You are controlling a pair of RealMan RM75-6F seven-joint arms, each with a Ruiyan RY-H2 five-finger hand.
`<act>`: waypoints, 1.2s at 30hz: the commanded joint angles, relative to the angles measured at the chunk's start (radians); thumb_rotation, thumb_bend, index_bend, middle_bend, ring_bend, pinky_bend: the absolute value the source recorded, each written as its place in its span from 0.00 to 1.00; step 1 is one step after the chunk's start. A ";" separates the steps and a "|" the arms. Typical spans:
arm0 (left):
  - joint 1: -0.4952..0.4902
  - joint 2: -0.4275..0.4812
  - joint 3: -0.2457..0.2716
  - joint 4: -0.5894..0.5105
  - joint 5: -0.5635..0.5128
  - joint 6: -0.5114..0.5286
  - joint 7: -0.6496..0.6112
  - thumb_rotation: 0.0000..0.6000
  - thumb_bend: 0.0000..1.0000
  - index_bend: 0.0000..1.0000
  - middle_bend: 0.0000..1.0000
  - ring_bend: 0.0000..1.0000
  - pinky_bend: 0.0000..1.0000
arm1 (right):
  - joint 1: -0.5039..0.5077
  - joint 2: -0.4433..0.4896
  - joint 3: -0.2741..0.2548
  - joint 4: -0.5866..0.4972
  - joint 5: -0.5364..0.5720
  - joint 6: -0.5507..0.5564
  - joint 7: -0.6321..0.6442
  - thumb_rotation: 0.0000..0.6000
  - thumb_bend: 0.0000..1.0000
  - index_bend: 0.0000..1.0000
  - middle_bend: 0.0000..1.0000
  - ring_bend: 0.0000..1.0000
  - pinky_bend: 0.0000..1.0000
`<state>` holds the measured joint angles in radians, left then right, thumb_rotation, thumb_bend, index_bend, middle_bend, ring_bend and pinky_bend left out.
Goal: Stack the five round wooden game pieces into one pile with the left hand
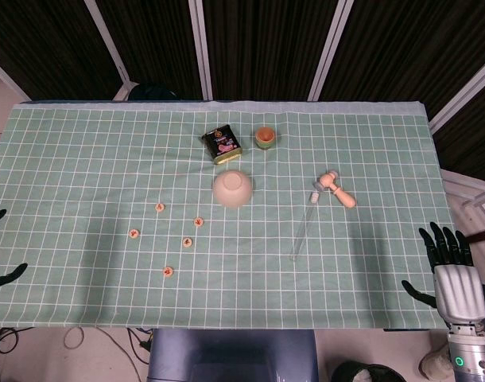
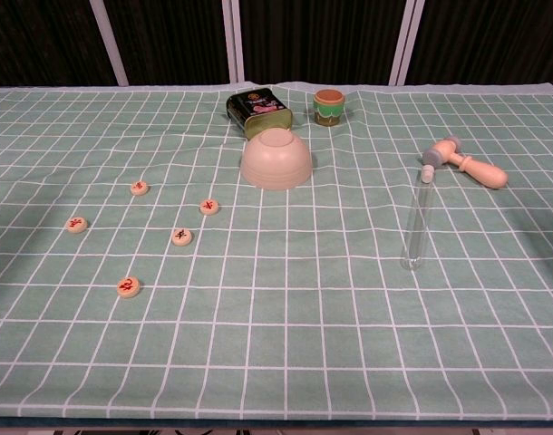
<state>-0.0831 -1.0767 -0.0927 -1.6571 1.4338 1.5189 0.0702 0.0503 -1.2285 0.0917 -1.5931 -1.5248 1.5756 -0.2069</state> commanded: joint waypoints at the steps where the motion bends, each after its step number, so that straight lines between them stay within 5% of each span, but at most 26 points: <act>1: -0.001 -0.002 0.000 0.000 0.000 -0.001 0.004 1.00 0.10 0.13 0.00 0.00 0.00 | 0.000 0.001 0.000 0.000 -0.001 0.000 0.000 1.00 0.23 0.09 0.01 0.00 0.00; 30: -0.002 0.000 -0.006 0.000 -0.004 -0.001 -0.014 1.00 0.11 0.14 0.00 0.00 0.00 | -0.007 0.004 0.002 -0.009 0.007 0.008 0.009 1.00 0.23 0.09 0.01 0.00 0.00; 36: -0.089 0.022 -0.038 -0.034 -0.006 -0.108 0.027 1.00 0.12 0.14 0.00 0.00 0.00 | -0.016 0.007 0.000 -0.019 0.010 0.016 0.020 1.00 0.23 0.09 0.01 0.00 0.00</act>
<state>-0.1291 -1.0662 -0.1113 -1.6680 1.4321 1.4615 0.0755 0.0347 -1.2222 0.0921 -1.6124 -1.5143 1.5914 -0.1865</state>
